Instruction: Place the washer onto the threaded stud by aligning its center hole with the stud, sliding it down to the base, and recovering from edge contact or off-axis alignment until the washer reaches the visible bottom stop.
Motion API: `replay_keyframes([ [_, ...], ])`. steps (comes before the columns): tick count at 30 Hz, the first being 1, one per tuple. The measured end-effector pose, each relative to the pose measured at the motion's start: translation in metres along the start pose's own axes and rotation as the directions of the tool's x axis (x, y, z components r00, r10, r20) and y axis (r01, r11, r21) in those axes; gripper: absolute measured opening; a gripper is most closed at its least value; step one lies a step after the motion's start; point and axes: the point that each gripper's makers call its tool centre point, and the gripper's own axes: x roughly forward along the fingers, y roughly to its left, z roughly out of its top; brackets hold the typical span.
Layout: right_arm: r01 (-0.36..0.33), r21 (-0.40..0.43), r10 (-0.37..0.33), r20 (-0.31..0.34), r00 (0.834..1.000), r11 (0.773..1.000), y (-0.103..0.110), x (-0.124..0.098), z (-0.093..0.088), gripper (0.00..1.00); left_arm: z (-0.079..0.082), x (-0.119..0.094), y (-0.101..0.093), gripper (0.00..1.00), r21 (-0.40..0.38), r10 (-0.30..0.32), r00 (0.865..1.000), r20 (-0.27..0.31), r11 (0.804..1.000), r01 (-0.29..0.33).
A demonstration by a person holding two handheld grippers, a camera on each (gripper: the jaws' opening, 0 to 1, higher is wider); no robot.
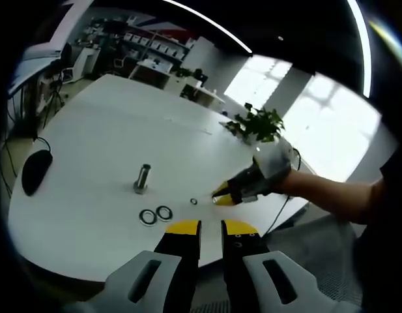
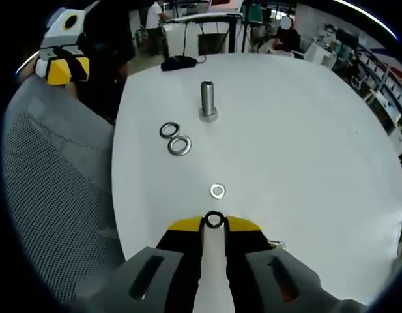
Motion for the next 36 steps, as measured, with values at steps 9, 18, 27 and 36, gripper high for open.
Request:
replay_keyframes([
  [9, 0.0, -0.024, -0.001, -0.03, 1.0, 1.0, -0.006, -0.019, -0.002, 0.13, 0.0, 0.0, 0.0, 0.1, 0.001, 0.002, 1.0, -0.002, 1.0, -0.002],
  [18, 0.022, -0.034, -0.024, -0.054, 0.998, 0.999, -0.021, -0.038, -0.001, 0.13, 0.0, 0.0, 0.0, 0.1, 0.0, 0.003, 1.0, -0.001, 1.0, -0.003],
  [27, 0.043, -0.11, -0.054, -0.102, 0.993, 0.993, -0.039, -0.045, 0.001, 0.13, -0.001, 0.0, 0.0, 0.1, -0.001, 0.003, 1.0, -0.002, 1.0, -0.003],
  [36, 0.05, -0.135, -0.071, -0.151, 0.986, 0.99, -0.047, -0.041, -0.008, 0.13, 0.0, 0.0, 0.0, 0.1, -0.004, 0.003, 1.0, 0.003, 1.0, -0.003],
])
